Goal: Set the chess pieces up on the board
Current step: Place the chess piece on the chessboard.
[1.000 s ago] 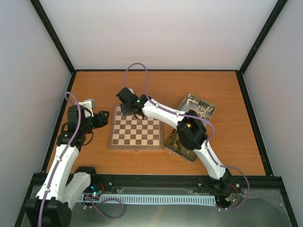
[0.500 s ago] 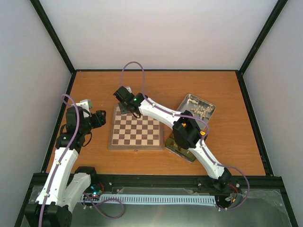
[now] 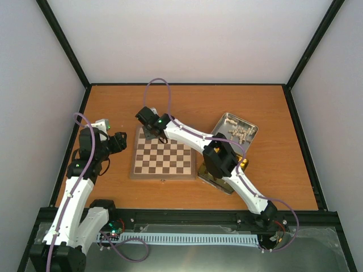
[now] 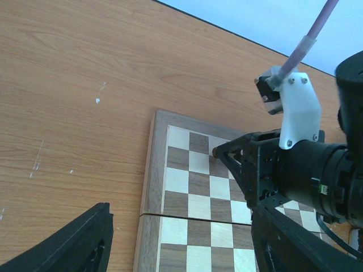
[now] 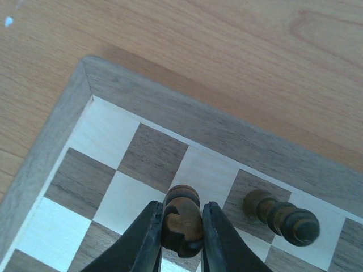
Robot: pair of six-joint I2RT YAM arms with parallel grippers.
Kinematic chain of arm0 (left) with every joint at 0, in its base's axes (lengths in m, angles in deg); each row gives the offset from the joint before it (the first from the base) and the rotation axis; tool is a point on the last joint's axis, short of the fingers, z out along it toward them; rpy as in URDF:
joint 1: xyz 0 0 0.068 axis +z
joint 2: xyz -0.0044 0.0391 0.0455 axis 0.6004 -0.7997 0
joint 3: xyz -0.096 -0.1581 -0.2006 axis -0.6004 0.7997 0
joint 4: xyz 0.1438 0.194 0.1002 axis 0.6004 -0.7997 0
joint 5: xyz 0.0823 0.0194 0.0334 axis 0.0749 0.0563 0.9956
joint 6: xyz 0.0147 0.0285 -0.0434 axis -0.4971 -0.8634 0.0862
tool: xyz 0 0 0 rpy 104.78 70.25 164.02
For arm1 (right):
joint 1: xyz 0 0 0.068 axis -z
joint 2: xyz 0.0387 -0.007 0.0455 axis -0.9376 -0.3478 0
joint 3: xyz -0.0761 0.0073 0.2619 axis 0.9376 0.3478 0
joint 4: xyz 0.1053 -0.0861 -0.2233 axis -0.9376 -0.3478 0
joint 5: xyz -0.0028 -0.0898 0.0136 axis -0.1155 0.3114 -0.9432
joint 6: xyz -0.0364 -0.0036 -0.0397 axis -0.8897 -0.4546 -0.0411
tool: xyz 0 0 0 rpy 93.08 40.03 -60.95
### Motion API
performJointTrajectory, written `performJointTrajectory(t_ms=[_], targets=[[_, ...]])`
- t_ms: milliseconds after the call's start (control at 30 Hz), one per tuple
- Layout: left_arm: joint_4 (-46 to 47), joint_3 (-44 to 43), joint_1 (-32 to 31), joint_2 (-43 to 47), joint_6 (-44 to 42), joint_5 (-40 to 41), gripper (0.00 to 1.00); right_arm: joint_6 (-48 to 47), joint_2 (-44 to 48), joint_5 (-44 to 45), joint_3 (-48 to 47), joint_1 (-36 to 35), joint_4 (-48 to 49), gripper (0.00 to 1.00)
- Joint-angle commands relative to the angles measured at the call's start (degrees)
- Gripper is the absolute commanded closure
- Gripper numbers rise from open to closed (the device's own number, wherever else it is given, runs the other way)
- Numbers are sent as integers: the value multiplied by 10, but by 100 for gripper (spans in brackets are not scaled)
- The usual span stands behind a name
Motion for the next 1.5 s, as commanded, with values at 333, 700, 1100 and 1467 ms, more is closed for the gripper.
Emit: performJointTrajectory(t_ms=[333,700,1100,1467], targets=[[-6,-8,0,-2,7,3,32,-29,-25,-9,-27,-3,17,81],[-8,-8,1,-2,7,7,32,-35,-50,-19,-49,1,30,79],[-6,-8,0,-5,7,5,32,-35,-58,-35,-50,4,46,73],[-7,-8,0,-6,6,4,32,-44,-73,-31,-61,8,70,79]])
